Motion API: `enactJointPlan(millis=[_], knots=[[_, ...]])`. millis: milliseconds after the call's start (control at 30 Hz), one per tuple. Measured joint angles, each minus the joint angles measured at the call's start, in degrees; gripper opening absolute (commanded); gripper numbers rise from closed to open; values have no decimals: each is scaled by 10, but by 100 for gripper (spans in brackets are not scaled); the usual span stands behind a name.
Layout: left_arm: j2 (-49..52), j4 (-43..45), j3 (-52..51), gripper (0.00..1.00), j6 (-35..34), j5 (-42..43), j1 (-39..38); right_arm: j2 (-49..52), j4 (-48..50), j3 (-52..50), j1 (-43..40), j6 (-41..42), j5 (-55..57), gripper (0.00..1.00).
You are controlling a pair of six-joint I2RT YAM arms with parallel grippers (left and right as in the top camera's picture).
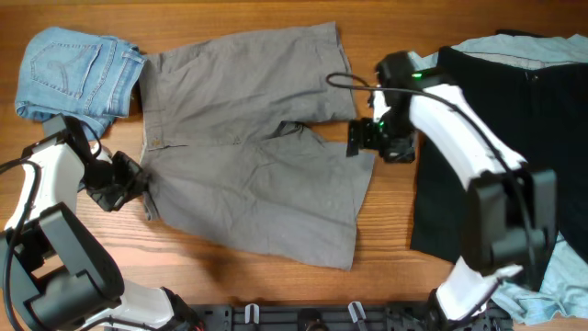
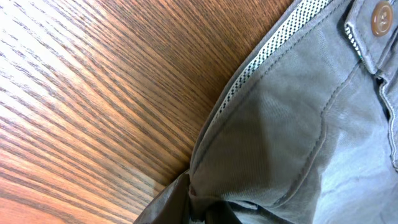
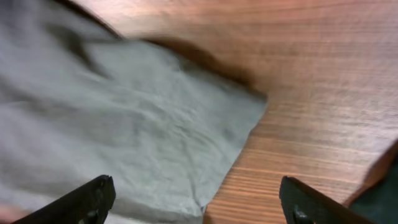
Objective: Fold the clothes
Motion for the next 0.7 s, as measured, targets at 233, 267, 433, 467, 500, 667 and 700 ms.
enactJointPlan(millis=[233,267,433,467,500,667,700], knots=[[0,0,0,14,4,-2,-1,67,56,-2,-1,10,26,4],[0,0,0,27,6,-3,-1,67,75,0,-5,9,28,20],[0,-9,0,83,10,-2,-5,68,179,67,-72,3,30,79],[0,-14,0,87,12,0,-7,68,173,78,-82,-1,30,79],[0,-19,0,87,11,1,-12,68,139,99,-97,-7,26,80],[0,-37,0,71,28,4,-39,49,-47,136,-126,-35,-25,80],[0,-37,0,64,28,4,-42,41,-81,136,-121,-43,-34,79]])
